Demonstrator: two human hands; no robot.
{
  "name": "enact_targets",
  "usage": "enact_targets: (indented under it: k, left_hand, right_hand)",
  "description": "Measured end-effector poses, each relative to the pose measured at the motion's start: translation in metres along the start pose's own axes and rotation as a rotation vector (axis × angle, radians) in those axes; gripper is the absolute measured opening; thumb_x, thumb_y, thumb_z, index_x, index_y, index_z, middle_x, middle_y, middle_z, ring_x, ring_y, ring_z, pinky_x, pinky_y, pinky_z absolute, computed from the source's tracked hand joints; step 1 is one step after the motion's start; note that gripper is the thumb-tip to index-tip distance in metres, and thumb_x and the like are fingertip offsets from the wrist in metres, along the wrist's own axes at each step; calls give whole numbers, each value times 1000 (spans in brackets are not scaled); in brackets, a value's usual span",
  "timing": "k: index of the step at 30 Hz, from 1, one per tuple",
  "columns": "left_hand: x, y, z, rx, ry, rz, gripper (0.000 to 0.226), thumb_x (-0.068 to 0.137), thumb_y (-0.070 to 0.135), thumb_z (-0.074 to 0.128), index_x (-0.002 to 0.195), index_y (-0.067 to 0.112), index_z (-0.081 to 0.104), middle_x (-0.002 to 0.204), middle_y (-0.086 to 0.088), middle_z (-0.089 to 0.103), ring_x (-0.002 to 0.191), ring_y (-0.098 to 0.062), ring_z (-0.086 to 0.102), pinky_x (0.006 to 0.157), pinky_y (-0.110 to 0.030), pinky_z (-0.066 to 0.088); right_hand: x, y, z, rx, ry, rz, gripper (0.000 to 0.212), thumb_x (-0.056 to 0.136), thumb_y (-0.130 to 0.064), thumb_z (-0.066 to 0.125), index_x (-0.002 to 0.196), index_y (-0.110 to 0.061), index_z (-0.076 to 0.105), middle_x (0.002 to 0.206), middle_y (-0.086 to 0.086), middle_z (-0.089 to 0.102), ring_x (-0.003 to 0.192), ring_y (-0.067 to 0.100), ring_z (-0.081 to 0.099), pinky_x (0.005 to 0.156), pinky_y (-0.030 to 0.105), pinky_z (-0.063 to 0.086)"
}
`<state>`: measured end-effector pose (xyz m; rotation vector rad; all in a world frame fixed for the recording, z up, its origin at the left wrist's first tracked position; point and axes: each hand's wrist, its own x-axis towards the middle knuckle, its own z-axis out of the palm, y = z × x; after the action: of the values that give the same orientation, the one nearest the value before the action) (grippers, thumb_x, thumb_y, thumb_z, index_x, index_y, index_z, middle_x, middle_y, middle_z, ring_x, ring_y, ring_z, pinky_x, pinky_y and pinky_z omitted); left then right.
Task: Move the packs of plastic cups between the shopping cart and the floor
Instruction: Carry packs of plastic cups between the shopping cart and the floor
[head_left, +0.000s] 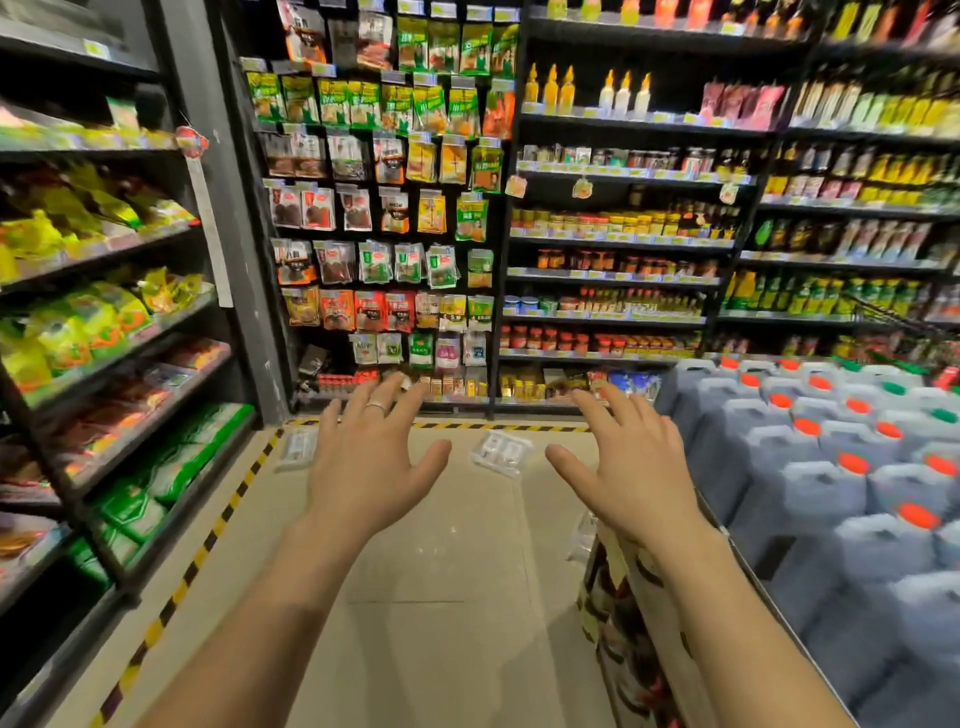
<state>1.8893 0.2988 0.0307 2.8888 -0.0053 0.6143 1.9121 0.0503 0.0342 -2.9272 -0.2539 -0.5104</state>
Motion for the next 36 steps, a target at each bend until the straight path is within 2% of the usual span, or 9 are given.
enact_targets:
  k: [2,4,9,14,19,24,29,36]
  left_hand:
    - [48,-12,21,-11,-3,17,69,91,65,35,152,35,27,161,3,25,149,-23,18,119,-49,14]
    - [98,-26,38,-22,-12,29,68,92,64,40,153,36,24,161,5,23,149,-22,16,120,-49,14]
    - [207,-58,69,-32,-13,86,68,92,62,42,152,35,25,161,4,23,148,-21,17,119,-50,15]
    - [293,-76,106,-55,-46,130,67,93,62,40,152,34,27,161,3,25,149,-23,17,119,-49,14]
    - [365,-86,150,-47,-74,158,75,84,67,28,151,35,29,160,4,26,148,-23,18,118,-48,14]
    - [445,-88,203,-19,-134,171,71,91,67,29,154,37,20,163,5,18,150,-21,12,120,-47,11]
    - [542,-75,267,20,-169,173,69,93,66,33,154,37,16,163,5,14,150,-20,9,121,-46,8]
    - [689,-36,356,25,-198,202,68,94,62,41,153,33,23,162,3,19,150,-22,13,120,-48,10]
  right_hand:
    - [44,-2,17,-1,5,14,78,83,-75,20,151,-36,25,159,-1,25,147,27,19,116,52,23]
    - [91,-6,33,0,8,25,73,89,-73,29,152,-35,22,161,0,22,148,28,15,118,51,18]
    - [197,-26,67,15,12,33,71,93,-67,36,153,-34,21,163,0,16,149,27,10,120,48,9]
    - [276,-27,104,30,20,68,70,92,-67,39,152,-33,27,162,1,21,149,29,14,119,49,14]
    - [348,-17,141,65,17,114,77,84,-71,27,151,-34,28,161,2,22,148,30,15,117,49,17]
    - [421,8,183,65,6,137,70,92,-65,41,152,-33,26,162,2,18,149,29,12,118,47,14]
    - [513,50,237,103,-14,156,76,84,-69,31,151,-34,29,161,3,21,148,31,16,117,49,16]
    - [661,123,301,132,-41,174,77,83,-69,30,150,-33,30,160,3,24,147,30,16,117,50,17]
